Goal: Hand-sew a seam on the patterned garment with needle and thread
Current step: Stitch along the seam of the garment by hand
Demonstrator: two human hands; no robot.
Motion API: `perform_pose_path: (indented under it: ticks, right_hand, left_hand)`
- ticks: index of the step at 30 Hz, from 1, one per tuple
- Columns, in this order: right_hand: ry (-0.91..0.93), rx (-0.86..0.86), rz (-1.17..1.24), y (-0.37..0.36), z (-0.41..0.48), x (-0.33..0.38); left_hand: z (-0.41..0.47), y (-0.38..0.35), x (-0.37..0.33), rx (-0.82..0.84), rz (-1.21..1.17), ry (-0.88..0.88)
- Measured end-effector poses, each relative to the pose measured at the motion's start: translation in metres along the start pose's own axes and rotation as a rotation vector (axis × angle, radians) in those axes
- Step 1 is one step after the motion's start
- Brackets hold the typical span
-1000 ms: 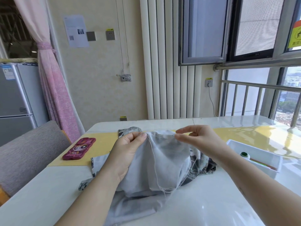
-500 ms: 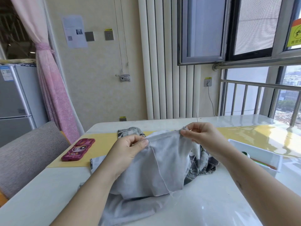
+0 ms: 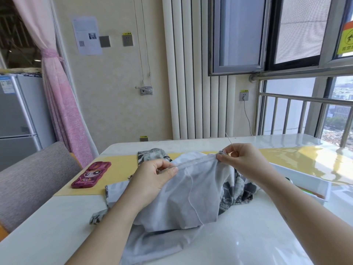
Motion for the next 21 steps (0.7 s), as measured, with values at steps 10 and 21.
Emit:
perform_pose_path:
  ticks: [10, 21]
  right_hand:
    - [0.177, 0.188, -0.026, -0.025, -0.048, 0.080]
    - [-0.023, 0.441, -0.022, -0.080, -0.072, 0.055]
  left_hand:
    - [-0.002, -0.003, 0.003, 0.029, -0.052, 0.034]
    - [-0.003, -0.001, -0.002, 0.030, -0.043, 0.016]
Point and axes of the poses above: each hand's wrist, its own z-axis towards the middle knuckle, its own y-axis out of the back of the hand, x = y × z, the point moved 8 cm from there along z, towards the middle knuckle
